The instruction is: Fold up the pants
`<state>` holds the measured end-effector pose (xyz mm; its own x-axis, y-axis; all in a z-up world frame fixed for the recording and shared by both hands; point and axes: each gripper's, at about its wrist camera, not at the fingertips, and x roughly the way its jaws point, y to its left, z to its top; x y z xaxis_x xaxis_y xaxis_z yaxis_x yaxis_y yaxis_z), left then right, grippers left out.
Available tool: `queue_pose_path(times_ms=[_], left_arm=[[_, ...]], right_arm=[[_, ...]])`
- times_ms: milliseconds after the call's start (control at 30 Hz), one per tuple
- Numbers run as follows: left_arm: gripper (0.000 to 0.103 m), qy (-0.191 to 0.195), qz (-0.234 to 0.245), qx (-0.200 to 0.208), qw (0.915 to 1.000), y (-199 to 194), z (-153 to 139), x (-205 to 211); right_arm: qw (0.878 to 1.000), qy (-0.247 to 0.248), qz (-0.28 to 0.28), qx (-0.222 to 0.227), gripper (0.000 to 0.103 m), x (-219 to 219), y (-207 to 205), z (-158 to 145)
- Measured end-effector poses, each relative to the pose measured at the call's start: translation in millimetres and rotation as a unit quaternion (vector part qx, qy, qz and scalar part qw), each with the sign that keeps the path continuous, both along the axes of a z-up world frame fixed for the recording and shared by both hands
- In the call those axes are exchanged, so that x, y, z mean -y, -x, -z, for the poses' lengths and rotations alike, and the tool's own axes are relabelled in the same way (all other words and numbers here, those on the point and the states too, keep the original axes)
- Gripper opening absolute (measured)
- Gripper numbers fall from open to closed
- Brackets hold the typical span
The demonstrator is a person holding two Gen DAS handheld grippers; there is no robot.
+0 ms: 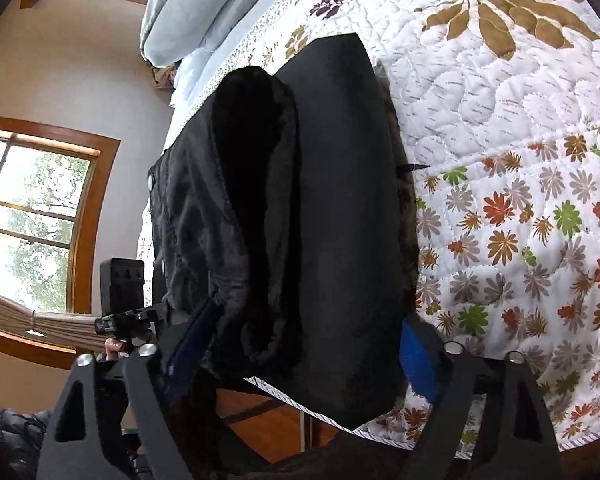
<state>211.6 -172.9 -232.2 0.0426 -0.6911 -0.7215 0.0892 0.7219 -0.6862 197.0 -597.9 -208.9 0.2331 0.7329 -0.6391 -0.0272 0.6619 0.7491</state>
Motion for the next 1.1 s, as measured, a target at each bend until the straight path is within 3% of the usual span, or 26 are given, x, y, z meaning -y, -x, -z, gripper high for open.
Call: queue_pose_path(times_ms=[167,233,400,633,867,1100], left_arm=[[0.097,-0.003,-0.001,0.009,1.0000,-2.1,-6.4,-0.2],[0.091,-0.003,-0.002,0.015,0.9999,-1.8,-7.8,-2.5],[0.074,0.003,-0.011,0.020,0.9997,0.5,-9.7,-5.8],[0.061,0.025,-0.040,0.008,0.9989,-4.2,-6.9,-15.3],[0.060,0.020,-0.072,0.024,0.9969,-17.2,-11.5,-23.4],[0.060,0.009,-0.110,0.041,0.9931,-39.0,-21.9,-42.6]], right_arm=[[1.000,0.003,-0.005,0.025,0.058,4.1,8.0,-10.9],[0.999,0.000,-0.007,0.034,0.049,3.9,9.0,-16.5],[0.998,-0.005,-0.017,0.054,0.040,-6.8,7.6,-26.9],[0.998,-0.022,-0.019,0.064,0.038,-21.0,-1.0,-33.0],[0.997,-0.025,-0.025,0.073,0.038,-39.3,-16.1,-37.6],[0.996,-0.029,-0.036,0.074,0.038,-66.4,-64.2,-39.9]])
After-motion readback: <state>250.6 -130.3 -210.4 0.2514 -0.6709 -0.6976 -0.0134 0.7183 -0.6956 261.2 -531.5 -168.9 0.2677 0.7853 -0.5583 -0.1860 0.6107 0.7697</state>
